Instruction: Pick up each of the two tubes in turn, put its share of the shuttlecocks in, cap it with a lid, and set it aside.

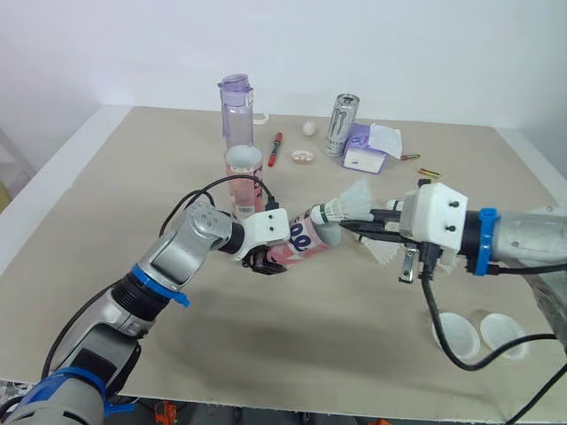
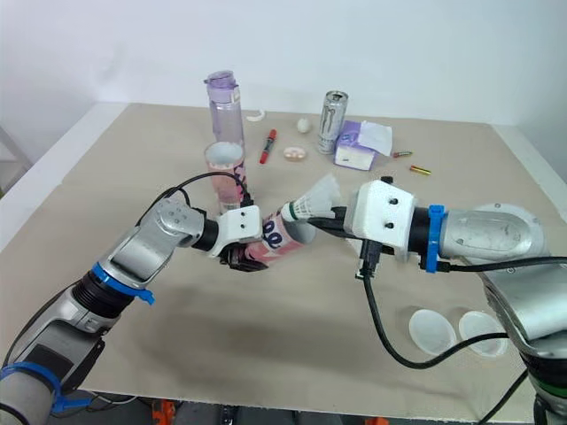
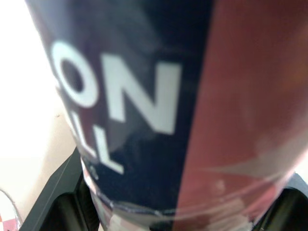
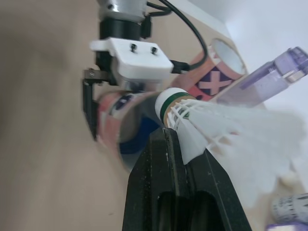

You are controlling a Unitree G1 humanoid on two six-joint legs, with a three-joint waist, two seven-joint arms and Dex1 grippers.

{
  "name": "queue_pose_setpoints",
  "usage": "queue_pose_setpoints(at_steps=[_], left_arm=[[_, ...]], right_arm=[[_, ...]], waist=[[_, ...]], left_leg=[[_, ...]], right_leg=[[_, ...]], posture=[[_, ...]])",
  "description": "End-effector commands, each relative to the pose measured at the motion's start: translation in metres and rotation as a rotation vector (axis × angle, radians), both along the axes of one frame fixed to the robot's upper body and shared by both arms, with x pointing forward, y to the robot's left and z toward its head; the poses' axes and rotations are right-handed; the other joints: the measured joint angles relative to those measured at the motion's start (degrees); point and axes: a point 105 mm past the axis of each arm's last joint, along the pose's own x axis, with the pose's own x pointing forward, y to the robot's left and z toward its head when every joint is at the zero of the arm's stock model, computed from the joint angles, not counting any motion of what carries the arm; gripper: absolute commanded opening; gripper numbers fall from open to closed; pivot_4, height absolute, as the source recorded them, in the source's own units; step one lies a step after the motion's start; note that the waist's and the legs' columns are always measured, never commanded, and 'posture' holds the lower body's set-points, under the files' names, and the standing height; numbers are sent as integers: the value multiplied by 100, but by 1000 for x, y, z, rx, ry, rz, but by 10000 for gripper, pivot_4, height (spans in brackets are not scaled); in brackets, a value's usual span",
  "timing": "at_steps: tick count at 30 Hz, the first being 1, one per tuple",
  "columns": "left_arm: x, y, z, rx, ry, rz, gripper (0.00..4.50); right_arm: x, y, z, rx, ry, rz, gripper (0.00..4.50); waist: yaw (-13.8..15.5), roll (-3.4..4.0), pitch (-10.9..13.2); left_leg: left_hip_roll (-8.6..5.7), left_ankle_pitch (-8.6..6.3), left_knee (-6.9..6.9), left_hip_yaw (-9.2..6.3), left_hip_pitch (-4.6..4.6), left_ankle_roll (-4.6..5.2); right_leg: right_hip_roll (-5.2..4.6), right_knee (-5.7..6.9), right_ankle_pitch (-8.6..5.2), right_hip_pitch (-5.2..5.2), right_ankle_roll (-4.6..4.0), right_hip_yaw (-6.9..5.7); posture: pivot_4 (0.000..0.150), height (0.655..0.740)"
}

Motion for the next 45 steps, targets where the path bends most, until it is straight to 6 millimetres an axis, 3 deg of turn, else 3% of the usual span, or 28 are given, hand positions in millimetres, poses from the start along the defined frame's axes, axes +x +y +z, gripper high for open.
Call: queue_pose_setpoints(at_steps=[1,8,15,16,18,19,20,24,27,33,38,45], left_arm=[[-1,-1,-1,17,-10,2,31330],[0,2,-2,17,-8,23,31330],[0,1,-3,16,-9,24,31330],[0,1,-3,18,-9,23,31330],[1,2,-3,19,-9,22,31330],[0,2,-4,20,-9,21,31330],[0,1,-4,21,-9,20,31330],[0,0,-5,21,-9,13,31330],[0,-1,-5,23,-10,11,31330],[0,-1,-6,28,-13,9,31330],[1,0,-6,33,-16,10,31330],[0,1,-8,33,-12,14,31330]], right_arm=[[3,5,1,-38,-41,34,310],[4,9,-6,-96,-40,84,310],[-5,9,12,51,27,94,24261],[-7,6,17,117,54,79,30133],[-9,2,24,207,91,59,36907],[-5,-9,28,325,124,-9,42295],[-3,-19,27,406,152,-64,43936],[11,-75,-14,631,216,-467,43936],[15,-95,-39,688,177,-711,43936],[7,-84,-69,722,189,-867,43936],[4,-70,-86,748,275,-855,43936],[16,-73,-104,754,347,-853,43936]], waist=[[0,1,0],[-2,2,1],[-1,2,1],[-1,2,1],[1,1,0],[0,1,0],[2,-3,-1],[33,-25,-11],[6,-5,-11],[-10,18,-10],[-11,18,-10],[-11,18,-10]], left_leg=[[1,0,0,-1,0,0],[4,0,0,-5,0,0],[5,0,0,-7,1,0],[5,0,0,-8,1,0],[6,0,0,-11,1,0],[6,0,0,-12,1,0],[5,0,0,-10,1,0],[5,0,1,-33,-2,0],[3,0,-1,-26,-1,0],[9,13,-1,-20,11,10],[11,15,-1,-14,12,12],[9,15,-1,-10,11,12]], right_leg=[[1,1,0,0,-1,-3],[7,5,0,0,-4,-7],[9,7,3,0,-10,-8],[9,7,12,2,-24,-9],[9,7,13,4,-26,-11],[8,6,15,4,-27,-11],[8,7,16,4,-26,-9],[8,10,24,13,-23,-30],[8,15,23,6,-18,-25],[17,16,18,6,-20,-18],[14,15,18,7,-21,-14],[13,12,16,7,-18,-10]], posture=[[1500,7400],[1500,7400],[1500,7400],[1500,7400],[1500,7400],[1500,7400],[1500,7400],[1500,7400],[1500,7400],[1500,7400],[1500,7400],[1500,7400]])
